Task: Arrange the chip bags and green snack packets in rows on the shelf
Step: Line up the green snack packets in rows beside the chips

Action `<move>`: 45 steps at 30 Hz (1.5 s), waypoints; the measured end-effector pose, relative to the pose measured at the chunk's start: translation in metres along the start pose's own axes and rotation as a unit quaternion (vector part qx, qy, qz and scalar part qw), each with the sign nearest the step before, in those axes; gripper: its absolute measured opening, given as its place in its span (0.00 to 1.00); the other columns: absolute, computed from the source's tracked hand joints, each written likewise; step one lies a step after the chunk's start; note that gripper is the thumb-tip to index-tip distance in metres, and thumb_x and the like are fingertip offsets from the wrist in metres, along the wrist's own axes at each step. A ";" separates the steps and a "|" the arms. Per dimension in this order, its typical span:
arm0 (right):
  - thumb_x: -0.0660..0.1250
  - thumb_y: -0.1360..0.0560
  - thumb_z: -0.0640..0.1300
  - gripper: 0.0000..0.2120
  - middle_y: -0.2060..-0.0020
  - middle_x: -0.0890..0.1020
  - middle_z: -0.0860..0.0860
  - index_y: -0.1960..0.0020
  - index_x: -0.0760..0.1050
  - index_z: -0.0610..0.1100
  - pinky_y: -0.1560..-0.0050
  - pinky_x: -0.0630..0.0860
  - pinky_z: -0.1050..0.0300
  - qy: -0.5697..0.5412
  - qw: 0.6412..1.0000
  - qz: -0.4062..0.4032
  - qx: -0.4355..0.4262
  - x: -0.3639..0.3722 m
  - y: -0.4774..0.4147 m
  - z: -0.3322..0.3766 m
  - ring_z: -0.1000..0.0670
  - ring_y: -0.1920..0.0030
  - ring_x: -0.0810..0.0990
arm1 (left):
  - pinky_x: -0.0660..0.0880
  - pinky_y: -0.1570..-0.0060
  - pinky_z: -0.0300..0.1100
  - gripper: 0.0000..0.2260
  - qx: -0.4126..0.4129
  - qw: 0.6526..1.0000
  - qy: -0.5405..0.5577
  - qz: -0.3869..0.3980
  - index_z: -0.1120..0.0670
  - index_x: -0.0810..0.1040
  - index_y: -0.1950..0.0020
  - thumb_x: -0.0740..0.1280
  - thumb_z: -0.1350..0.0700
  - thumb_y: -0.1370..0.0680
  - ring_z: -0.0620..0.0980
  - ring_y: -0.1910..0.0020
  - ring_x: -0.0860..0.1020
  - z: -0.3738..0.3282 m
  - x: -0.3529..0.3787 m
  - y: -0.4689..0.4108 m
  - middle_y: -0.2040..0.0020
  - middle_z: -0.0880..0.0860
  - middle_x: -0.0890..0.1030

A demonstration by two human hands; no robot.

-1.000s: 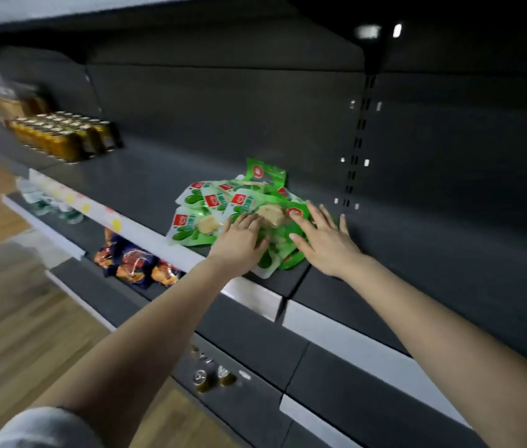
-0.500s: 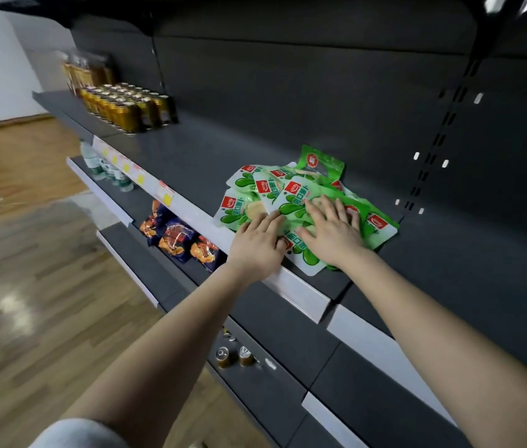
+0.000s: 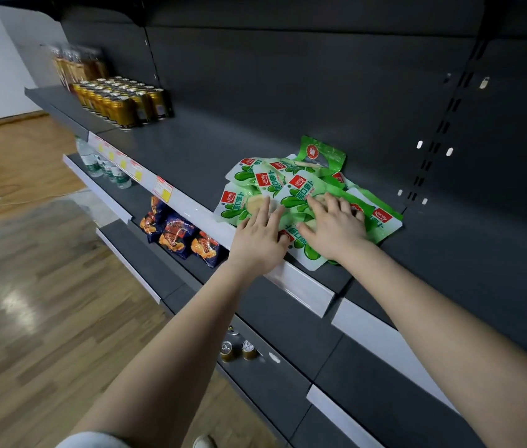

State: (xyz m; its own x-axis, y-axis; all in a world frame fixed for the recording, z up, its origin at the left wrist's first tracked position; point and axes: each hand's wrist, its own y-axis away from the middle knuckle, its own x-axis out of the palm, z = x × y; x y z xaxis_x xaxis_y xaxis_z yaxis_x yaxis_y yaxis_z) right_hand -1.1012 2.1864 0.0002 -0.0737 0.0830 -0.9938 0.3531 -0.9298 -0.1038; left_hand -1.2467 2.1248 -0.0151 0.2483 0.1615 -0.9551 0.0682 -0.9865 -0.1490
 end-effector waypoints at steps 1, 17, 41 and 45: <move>0.50 0.23 0.65 0.33 0.25 0.56 0.47 0.23 0.50 0.53 0.33 0.60 0.38 0.014 1.000 -0.001 0.000 -0.002 0.002 0.001 0.41 0.28 0.57 | 0.51 0.28 0.48 0.26 -0.008 1.000 0.000 0.006 0.48 0.50 0.23 0.52 0.48 0.20 0.54 0.23 0.51 -0.001 -0.001 0.000 0.22 0.54 0.44; 0.39 0.22 0.65 0.30 0.25 0.55 0.45 0.22 0.45 0.55 0.31 0.51 0.32 0.009 0.999 0.045 0.012 -0.014 0.047 -0.016 0.39 0.26 0.52 | 0.47 0.26 0.49 0.24 -0.017 0.999 0.050 -0.002 0.50 0.52 0.23 0.52 0.48 0.18 0.53 0.23 0.48 -0.008 -0.010 0.005 0.22 0.54 0.48; 0.43 0.21 0.64 0.27 0.23 0.54 0.50 0.23 0.49 0.60 0.30 0.43 0.28 -0.132 0.989 0.038 0.059 -0.026 0.101 -0.079 0.42 0.24 0.50 | 0.72 0.67 0.46 0.29 0.040 0.952 0.293 -0.080 0.54 0.62 0.29 0.57 0.74 0.27 0.50 0.65 0.74 -0.097 -0.017 -0.013 0.57 0.53 0.74; 0.53 0.21 0.62 0.32 0.24 0.54 0.47 0.23 0.45 0.54 0.30 0.47 0.29 -0.179 0.974 -0.044 0.131 -0.033 0.111 -0.112 0.40 0.26 0.58 | 0.67 0.74 0.33 0.26 0.054 0.936 0.339 -0.077 0.53 0.65 0.32 0.57 0.73 0.26 0.45 0.70 0.69 -0.120 -0.013 -0.023 0.64 0.49 0.70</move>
State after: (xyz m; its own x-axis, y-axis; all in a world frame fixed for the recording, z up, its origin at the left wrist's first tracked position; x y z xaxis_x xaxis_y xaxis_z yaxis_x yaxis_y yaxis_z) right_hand -0.9554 2.1205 0.0174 -0.4295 0.0796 -0.8995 0.0832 -0.9884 -0.1272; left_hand -1.1351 2.1483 0.0315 0.8026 0.2456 -0.5436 0.0636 -0.9413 -0.3314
